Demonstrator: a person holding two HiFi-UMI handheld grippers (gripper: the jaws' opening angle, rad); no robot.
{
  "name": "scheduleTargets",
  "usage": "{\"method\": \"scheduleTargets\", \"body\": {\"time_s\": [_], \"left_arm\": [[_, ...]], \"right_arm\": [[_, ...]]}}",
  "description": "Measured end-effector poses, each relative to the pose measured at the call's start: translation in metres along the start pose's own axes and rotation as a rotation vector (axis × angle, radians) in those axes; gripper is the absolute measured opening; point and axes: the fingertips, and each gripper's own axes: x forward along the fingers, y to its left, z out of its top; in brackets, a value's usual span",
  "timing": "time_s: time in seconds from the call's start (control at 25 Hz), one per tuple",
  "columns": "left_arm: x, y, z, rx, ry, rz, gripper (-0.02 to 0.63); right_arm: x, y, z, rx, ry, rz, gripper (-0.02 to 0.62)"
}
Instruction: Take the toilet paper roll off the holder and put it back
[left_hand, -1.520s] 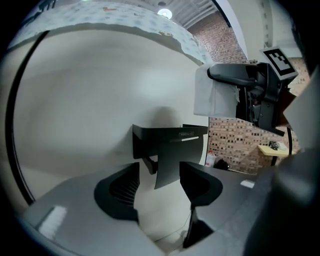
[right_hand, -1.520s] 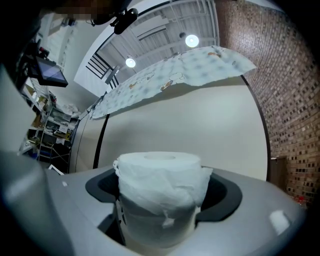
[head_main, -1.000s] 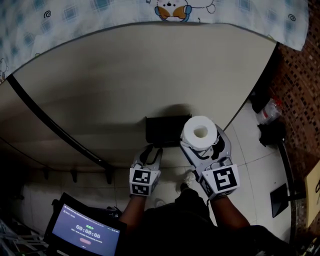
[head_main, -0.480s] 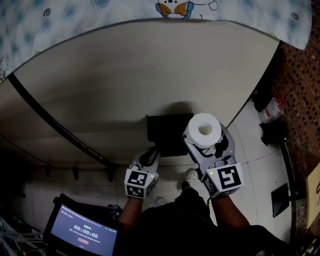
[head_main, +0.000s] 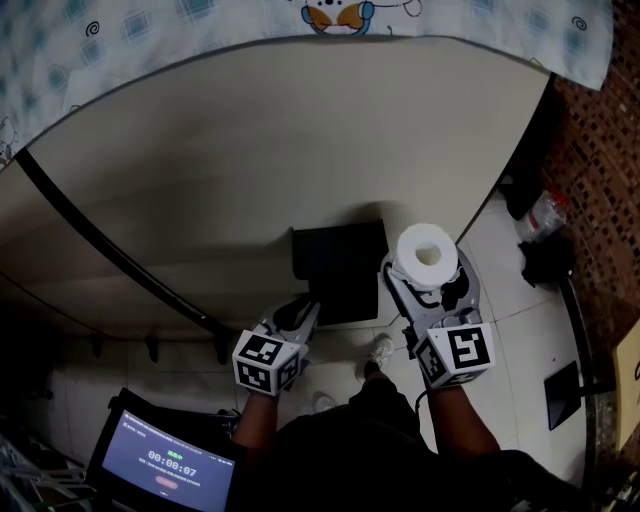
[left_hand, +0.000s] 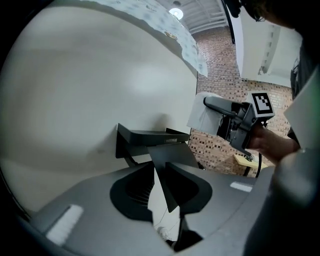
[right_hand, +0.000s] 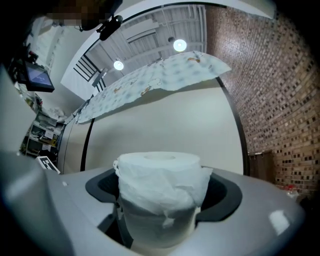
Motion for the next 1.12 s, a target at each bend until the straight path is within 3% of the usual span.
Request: {"method": "scheduleTargets", "body": {"time_s": [0.2,0.44,0.6,0.76,0.92,1.12], "left_arm": [[-0.001,0.003,0.0,-0.008,0.004,-0.001,0.091],[0.001,0.002,0.0,-0.006,0.013,-0.004,0.091],[0.002,-0.001,-0.001,-0.006,0.017,-0.012,0.091],[0.002,-0.001,-0.002,-0.019,0.013,-0.023,0.089],[0.008,-0.012,0.0,-0.02,0.013,-0.035,0.089],[0.009,-0.014,-0.001,-0.015,0.023,-0.051,0.089]], "right_arm": [[-0.002,-0.032,-0.025,0.113,0.017,-0.069,0.443],[0.0,-0.073,-0.075,0.608,-0.04,-0.101,0.44],[0.0,-0.09,-0.118,0.849,-0.049,-0.134,0.44],[0.017,-0.086,-0.148,1.048,-0.063,-0.075,0.437],[0.029,-0.084,-0.164,1.176,-0.083,-0.004,0.435],[0.043,-0.07,-0.166,1.222,-0.106,0.075,0.436]]}}
